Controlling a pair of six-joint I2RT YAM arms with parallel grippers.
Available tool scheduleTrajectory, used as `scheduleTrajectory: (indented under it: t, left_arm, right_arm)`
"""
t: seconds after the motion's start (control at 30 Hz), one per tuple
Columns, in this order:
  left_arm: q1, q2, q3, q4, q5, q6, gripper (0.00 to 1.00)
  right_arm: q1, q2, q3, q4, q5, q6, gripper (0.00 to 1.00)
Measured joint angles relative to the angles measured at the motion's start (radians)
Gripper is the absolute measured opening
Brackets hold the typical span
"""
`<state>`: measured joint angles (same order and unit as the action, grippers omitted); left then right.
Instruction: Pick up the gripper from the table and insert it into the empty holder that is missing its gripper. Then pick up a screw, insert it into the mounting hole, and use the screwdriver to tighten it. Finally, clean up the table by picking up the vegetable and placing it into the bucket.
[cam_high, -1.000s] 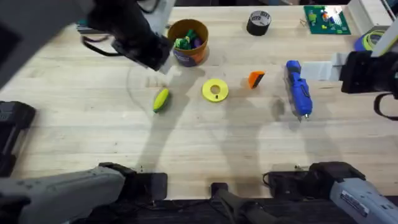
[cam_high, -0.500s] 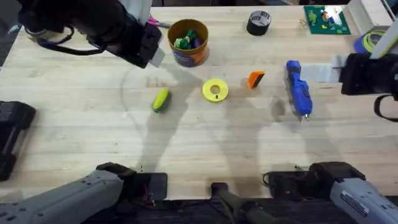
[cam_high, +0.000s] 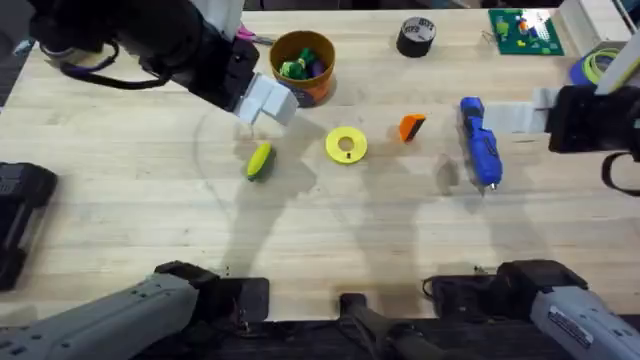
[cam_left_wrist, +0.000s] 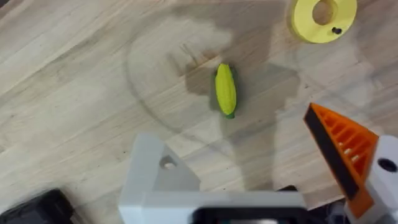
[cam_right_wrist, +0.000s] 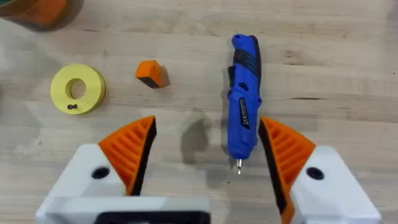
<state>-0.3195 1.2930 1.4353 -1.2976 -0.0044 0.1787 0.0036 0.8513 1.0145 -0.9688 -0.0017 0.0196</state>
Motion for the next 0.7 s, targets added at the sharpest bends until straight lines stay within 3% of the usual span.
scheduleTrajectory:
  t: [0.23, 0.47, 0.7]
  left_arm:
    - [0.0, 0.0, 0.0, 0.036, 0.0, 0.0, 0.986]
    - [0.0, 0.0, 0.0, 0.222, -0.045, 0.0, 0.986]
    - [0.0, 0.0, 0.0, 0.31, -0.083, 0.0, 0.986]
  right_arm:
    - [0.0, 0.0, 0.0, 0.0, 0.0, 0.0, 0.997]
    - [0.0, 0.0, 0.0, 0.0, 0.0, 0.0, 0.997]
    - [0.0, 0.0, 0.0, 0.0, 0.0, 0.0, 0.997]
